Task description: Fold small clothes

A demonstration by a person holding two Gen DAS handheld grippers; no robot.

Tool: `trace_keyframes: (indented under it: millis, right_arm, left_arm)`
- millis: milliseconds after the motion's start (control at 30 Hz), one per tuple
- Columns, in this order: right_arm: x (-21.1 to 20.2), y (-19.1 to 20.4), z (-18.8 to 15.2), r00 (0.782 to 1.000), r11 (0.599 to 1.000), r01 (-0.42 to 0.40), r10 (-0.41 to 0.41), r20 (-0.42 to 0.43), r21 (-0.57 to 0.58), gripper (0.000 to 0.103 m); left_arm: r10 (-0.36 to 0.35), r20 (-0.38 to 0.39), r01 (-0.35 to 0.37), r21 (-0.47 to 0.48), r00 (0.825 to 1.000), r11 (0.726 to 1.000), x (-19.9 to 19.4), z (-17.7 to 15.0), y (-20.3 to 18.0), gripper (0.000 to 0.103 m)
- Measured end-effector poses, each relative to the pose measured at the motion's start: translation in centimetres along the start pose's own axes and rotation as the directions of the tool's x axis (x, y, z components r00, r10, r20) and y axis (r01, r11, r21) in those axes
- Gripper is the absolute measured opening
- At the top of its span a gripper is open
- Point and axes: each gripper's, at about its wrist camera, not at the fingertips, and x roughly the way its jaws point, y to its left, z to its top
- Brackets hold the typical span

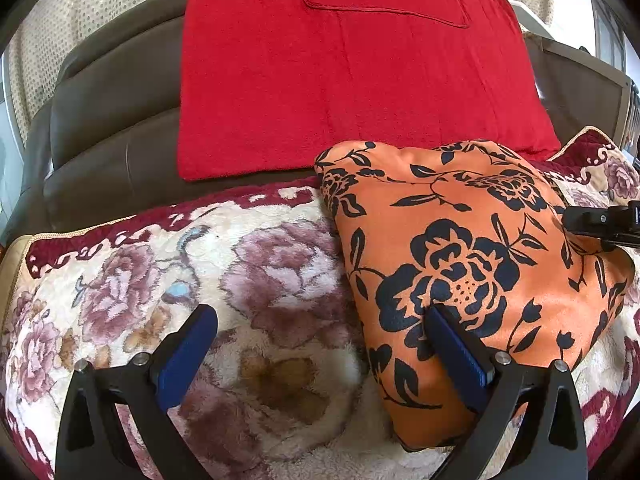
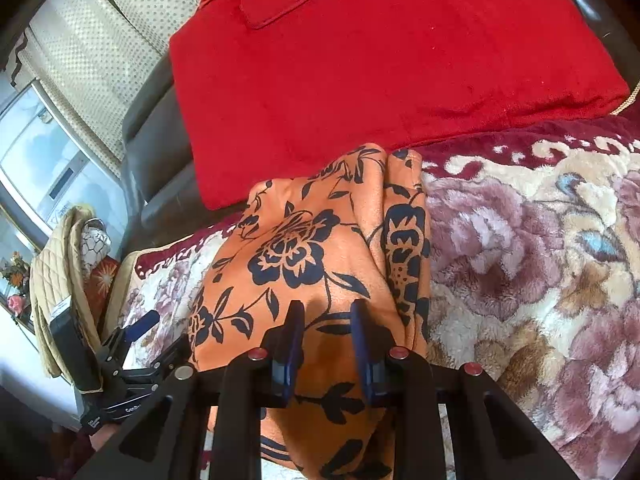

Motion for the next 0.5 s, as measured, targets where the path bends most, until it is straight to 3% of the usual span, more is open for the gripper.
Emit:
trace_keyframes:
  millis: [500]
  right_arm:
    - [-1.3, 0.0, 0.2, 0.998, 0.999, -0.049, 0.049, 0.039, 0.0, 0.029]
  left_arm:
    - [0.008, -0.001, -0.008, 0.01, 1.0, 1.0, -0.1, 0.0, -0.1, 0.103]
